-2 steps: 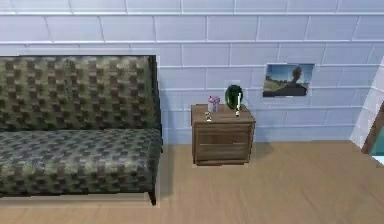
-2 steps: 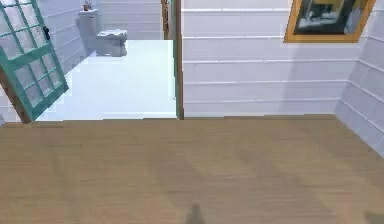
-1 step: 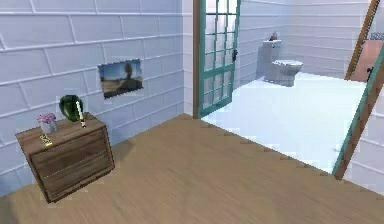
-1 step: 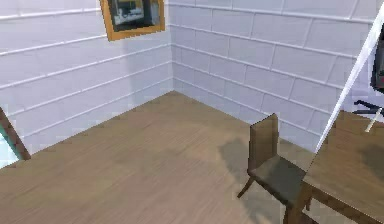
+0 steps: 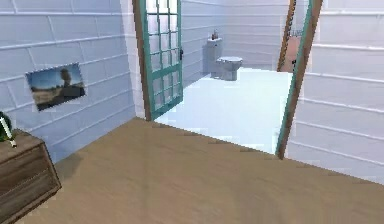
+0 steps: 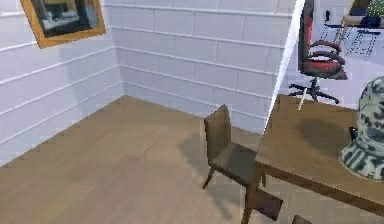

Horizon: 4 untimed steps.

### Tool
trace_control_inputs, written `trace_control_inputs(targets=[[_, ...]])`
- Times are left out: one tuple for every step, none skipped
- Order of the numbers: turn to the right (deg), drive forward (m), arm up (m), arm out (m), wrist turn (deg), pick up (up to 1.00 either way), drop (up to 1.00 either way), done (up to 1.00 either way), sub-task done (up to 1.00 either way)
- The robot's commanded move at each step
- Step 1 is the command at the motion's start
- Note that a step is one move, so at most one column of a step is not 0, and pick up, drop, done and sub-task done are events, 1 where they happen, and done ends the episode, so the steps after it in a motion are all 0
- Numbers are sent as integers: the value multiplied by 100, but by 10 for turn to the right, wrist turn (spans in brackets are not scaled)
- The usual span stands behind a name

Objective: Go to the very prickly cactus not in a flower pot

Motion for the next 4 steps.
trace_control_inputs(targets=[[0, 10, 0, 0, 0, 0, 0, 0, 0], [-450, 0, 0, 0, 0, 0, 0, 0, 0], [-330, 0, 0, 0, 0, 0, 0, 0, 0], [0, 10, 0, 0, 0, 0, 0, 0, 0]])
